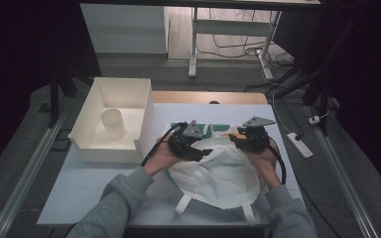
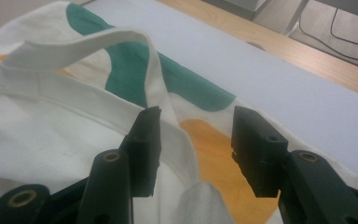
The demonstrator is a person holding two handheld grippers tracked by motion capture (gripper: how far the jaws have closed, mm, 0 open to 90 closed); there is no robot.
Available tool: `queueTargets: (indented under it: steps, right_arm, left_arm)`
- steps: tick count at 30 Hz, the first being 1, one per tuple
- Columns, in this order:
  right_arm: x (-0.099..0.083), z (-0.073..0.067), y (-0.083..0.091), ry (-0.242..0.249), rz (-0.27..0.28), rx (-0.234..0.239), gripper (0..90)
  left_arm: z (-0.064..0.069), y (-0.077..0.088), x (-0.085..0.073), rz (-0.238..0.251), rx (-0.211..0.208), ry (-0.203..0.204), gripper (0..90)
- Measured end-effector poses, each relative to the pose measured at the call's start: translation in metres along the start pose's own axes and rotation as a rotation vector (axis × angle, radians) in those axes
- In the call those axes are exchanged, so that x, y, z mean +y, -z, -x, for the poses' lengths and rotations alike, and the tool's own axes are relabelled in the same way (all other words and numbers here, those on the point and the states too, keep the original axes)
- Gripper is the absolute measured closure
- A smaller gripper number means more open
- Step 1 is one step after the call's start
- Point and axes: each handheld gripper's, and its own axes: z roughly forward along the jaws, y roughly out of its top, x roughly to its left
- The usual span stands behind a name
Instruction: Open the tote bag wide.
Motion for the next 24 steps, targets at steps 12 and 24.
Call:
queueTargets:
  steps: [12, 24]
  right_arm:
    - [0.001, -0.002, 0.012, -0.011, 0.038, 0.021, 52.7]
    - [0.005, -0.003, 0.023, -0.017, 0.085, 0.024, 52.8]
  left_arm:
    - [0.007, -0.030, -0.005, -0.135, -0.050, -0.031, 37.6]
    - [0.005, -0.047, -0.012, -0.208, -0.052, -0.027, 38.0]
